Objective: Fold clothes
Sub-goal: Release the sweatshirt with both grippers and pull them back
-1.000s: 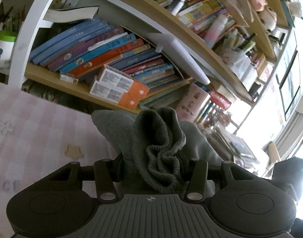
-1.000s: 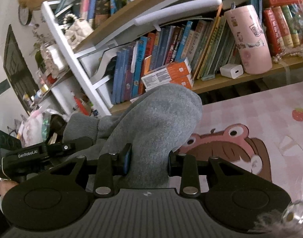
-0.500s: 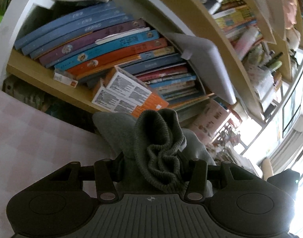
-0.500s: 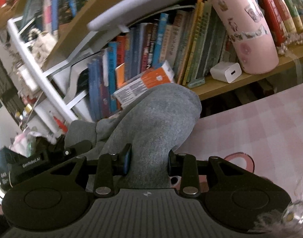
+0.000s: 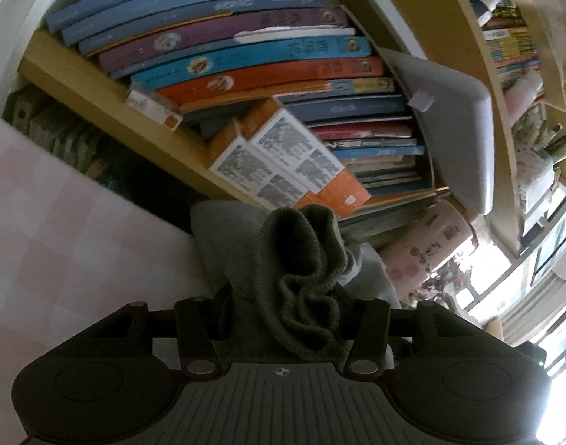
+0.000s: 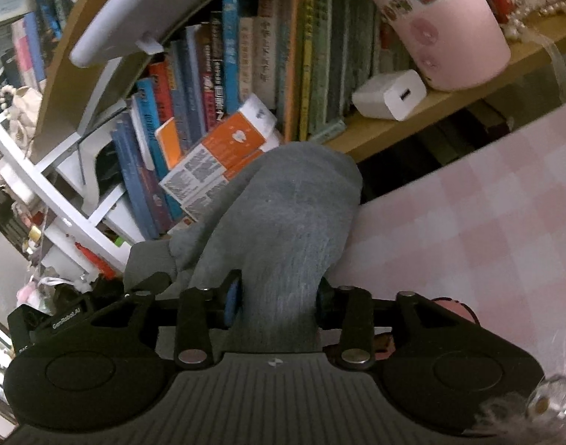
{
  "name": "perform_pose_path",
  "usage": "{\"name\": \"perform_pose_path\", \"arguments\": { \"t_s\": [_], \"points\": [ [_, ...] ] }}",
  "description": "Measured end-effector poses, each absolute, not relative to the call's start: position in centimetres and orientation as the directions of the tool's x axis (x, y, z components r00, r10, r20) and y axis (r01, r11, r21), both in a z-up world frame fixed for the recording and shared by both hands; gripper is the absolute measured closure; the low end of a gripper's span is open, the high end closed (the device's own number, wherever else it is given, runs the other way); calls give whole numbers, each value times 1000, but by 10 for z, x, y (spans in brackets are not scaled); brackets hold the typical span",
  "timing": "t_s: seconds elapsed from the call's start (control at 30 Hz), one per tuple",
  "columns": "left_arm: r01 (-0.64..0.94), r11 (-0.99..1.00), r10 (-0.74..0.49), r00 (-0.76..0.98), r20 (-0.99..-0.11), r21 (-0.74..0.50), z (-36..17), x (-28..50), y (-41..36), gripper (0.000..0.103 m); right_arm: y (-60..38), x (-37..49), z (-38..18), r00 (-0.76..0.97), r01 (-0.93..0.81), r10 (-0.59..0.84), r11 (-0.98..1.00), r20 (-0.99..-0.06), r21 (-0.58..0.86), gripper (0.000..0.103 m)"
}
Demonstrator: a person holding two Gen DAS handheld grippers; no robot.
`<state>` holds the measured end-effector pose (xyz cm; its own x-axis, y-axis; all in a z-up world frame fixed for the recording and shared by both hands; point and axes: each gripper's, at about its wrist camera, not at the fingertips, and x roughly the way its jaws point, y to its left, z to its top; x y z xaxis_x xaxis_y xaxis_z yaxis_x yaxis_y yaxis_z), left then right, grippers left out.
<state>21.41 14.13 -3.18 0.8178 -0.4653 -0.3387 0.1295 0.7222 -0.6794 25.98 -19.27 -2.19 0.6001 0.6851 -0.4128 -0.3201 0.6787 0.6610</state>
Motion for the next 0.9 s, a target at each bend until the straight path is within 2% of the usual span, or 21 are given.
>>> {"name": "perform_pose_path", "arguments": {
  "t_s": [0.03,0.1,0.23,0.5,0.57,0.8,0.9],
  "points": [
    [125,722,-465,816,-344,-681,-33,214,142,48,-192,259,-23,612,-311,669,694,-422,649,44],
    [116,724,-462,813,-354,-679,-34,214,143,43,-192,254,-24,643,-303,631,731,-435,611,32],
    [125,826,-375,850,-371,-549,-16,198,133,35,-193,238,-15,694,-341,587,777,-416,529,25],
    [187,908,-302,912,-276,-375,17,132,112,24,-202,185,-1,734,-368,551,814,-398,449,24],
    [179,913,-287,921,-264,-367,20,118,109,22,-201,169,2,741,-372,540,825,-399,426,24],
    [124,936,-226,929,-293,-328,22,81,94,18,-193,113,8,781,-399,481,875,-398,274,23],
    [101,971,-161,946,-283,-216,24,55,78,15,-188,89,8,805,-399,445,895,-393,197,21]
  ]
}}
